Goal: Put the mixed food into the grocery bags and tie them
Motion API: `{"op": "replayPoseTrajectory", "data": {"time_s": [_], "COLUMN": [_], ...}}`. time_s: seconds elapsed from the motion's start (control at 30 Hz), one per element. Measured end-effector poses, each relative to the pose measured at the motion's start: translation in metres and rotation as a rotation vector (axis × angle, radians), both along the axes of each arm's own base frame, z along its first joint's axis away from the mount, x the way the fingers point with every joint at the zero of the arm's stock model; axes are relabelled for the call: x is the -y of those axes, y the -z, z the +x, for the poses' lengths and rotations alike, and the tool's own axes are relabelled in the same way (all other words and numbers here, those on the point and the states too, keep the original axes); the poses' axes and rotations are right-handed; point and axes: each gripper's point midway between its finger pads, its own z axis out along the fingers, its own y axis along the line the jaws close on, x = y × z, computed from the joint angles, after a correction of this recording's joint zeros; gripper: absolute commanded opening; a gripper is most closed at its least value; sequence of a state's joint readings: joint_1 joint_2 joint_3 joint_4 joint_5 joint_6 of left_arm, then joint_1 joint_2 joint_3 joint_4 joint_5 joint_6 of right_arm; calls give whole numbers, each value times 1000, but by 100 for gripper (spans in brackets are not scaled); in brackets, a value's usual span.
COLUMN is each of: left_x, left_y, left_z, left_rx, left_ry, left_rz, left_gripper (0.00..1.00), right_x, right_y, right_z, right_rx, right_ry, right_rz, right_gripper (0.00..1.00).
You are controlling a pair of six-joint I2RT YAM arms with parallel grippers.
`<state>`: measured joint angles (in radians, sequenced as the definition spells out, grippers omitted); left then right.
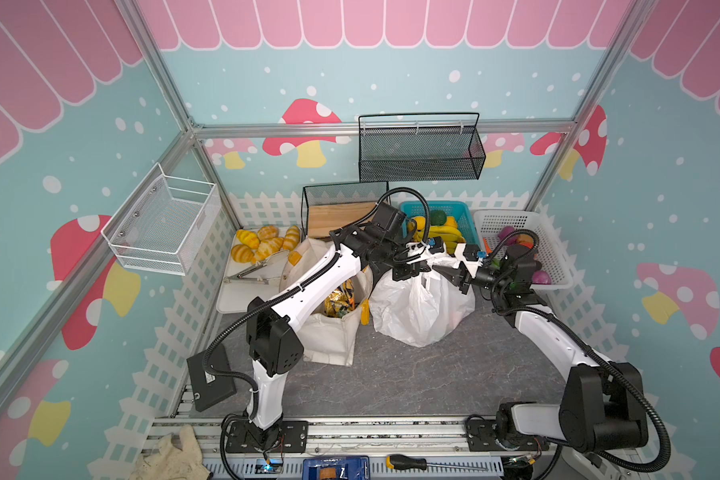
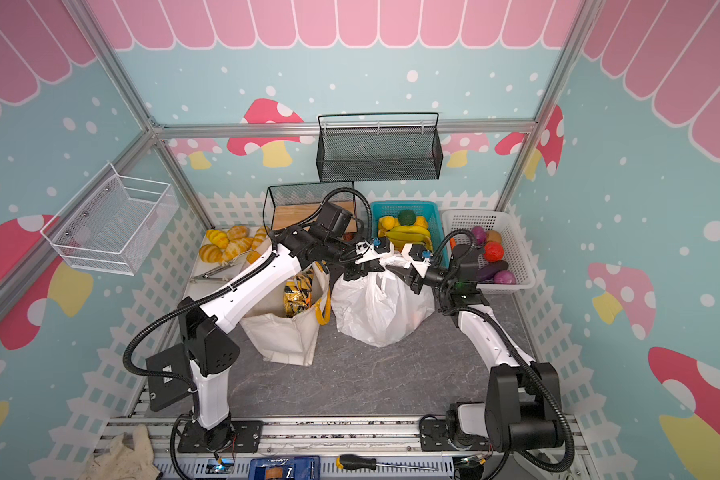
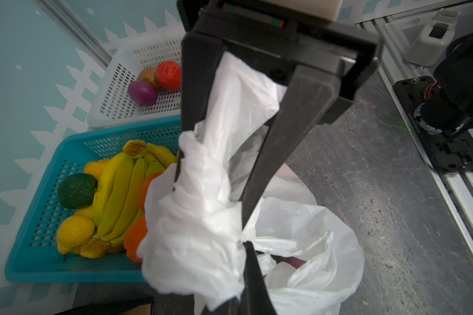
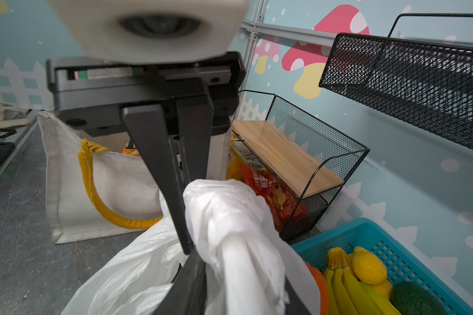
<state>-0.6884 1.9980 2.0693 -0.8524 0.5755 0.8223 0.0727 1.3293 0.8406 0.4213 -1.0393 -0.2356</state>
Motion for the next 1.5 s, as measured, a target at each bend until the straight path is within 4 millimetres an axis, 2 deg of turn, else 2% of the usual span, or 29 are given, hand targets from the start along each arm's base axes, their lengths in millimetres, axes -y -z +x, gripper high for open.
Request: {"op": "replayPoseTrajectory", "data": {"time_s": [0.1, 0.13, 0.33, 0.43, 0.53, 0.57, 0.67, 0.8, 1.07, 1.5], "left_x": [0, 0, -5, -9, -13, -14, -16, -18, -27, -18], "left_y": [0, 0, 4, 12, 19, 21, 21, 14, -7, -4], "left_z": [3, 5, 13, 15, 16, 16, 17, 17, 4, -8], "left_rx": [0, 1, -20, -45, -70, -78, -94, -114, -194, -411], "left_ry": [-16, -23, -95, -141, -175, -186, -214, -253, -334, -453], "left_rz": [7, 9, 33, 54, 73, 77, 78, 64, -10, -156], "left_gripper": [1, 6, 30, 34, 31, 24, 11, 6, 0, 0], "right_x": [-3, -4, 1, 4, 6, 6, 7, 10, 5, -6], "right_y": [1, 2, 4, -1, -7, -8, -6, -7, -11, 1], "right_z": [0, 0, 2, -2, -5, -6, -7, -6, -5, -5], "right_rx": [-6, -8, -8, 15, 41, 49, 58, 83, 126, 47], "right_ry": [-5, -2, 70, 102, 130, 139, 170, 231, 287, 389], "right_rz": [-1, -1, -8, -5, -2, -1, -3, -17, -32, 74], "right_gripper": [4, 0, 0, 0, 0, 0, 0, 0, 0, 0]}}
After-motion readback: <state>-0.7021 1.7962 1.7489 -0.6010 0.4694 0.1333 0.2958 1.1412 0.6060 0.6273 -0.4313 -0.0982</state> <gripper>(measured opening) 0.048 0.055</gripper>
